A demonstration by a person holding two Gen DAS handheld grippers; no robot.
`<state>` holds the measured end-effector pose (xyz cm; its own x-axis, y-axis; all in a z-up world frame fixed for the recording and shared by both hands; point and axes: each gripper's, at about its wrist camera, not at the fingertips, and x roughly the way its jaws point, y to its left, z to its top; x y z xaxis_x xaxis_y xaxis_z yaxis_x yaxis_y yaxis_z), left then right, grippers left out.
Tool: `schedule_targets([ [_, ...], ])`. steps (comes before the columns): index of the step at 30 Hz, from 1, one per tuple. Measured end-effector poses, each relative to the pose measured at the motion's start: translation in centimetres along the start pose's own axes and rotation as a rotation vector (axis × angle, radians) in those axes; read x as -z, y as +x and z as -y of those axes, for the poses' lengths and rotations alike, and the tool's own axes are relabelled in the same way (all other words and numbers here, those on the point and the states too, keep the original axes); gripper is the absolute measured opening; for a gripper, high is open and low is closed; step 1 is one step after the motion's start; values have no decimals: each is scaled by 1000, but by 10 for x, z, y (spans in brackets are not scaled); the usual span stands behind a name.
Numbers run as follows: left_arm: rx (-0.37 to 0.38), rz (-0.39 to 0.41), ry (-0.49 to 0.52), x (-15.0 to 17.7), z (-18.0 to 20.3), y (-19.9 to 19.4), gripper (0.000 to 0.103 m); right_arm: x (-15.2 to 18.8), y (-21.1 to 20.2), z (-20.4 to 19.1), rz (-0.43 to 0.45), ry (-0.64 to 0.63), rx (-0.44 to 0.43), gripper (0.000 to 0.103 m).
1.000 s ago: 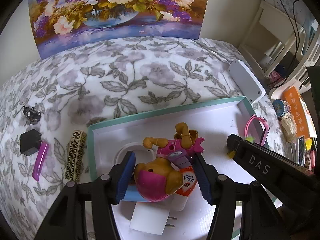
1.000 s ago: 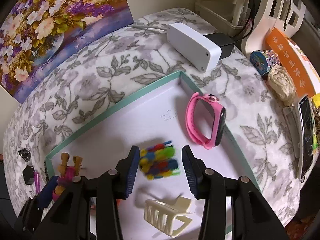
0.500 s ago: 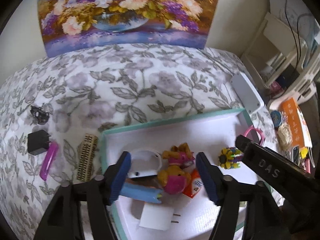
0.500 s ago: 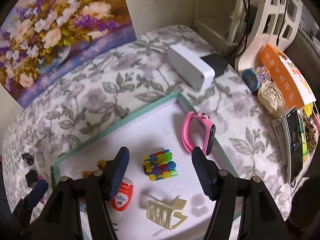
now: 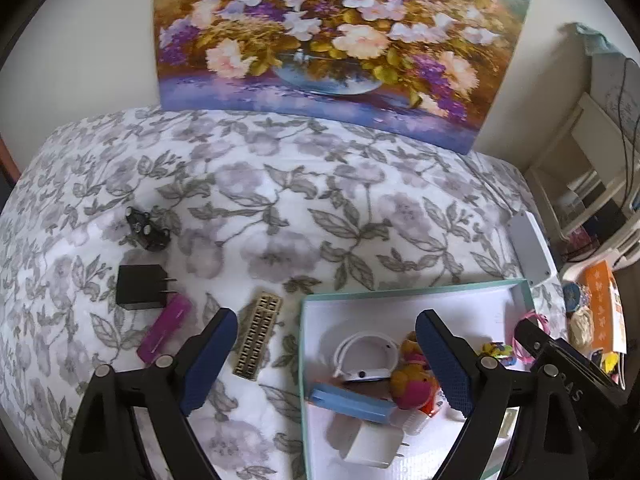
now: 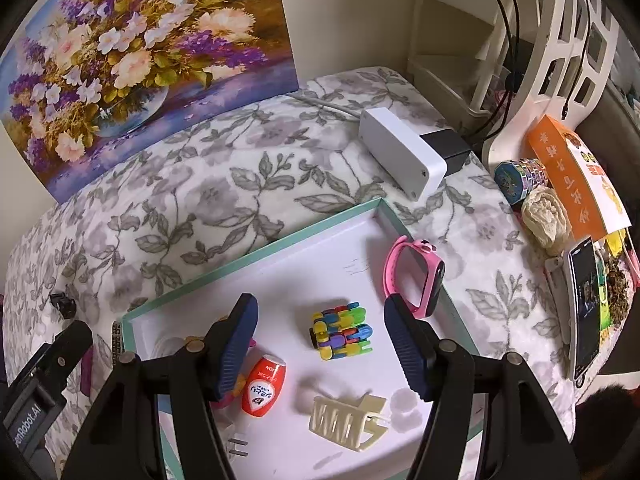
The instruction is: Organize rigid objects
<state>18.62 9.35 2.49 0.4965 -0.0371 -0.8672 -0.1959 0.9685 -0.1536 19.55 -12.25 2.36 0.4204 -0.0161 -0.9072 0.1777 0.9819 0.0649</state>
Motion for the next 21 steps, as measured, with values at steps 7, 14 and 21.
schedule_targets([
  [7, -20, 6, -25, 0, -7, 0, 103, 2, 4, -1, -1, -17, -5, 68],
  [14, -96, 13, -49, 0, -19, 4, 103, 2, 3, -8, 13, -22, -39, 96],
  [21, -109, 24, -75, -2, -29, 1, 103, 6, 5, -19, 3, -52, -24, 96],
])
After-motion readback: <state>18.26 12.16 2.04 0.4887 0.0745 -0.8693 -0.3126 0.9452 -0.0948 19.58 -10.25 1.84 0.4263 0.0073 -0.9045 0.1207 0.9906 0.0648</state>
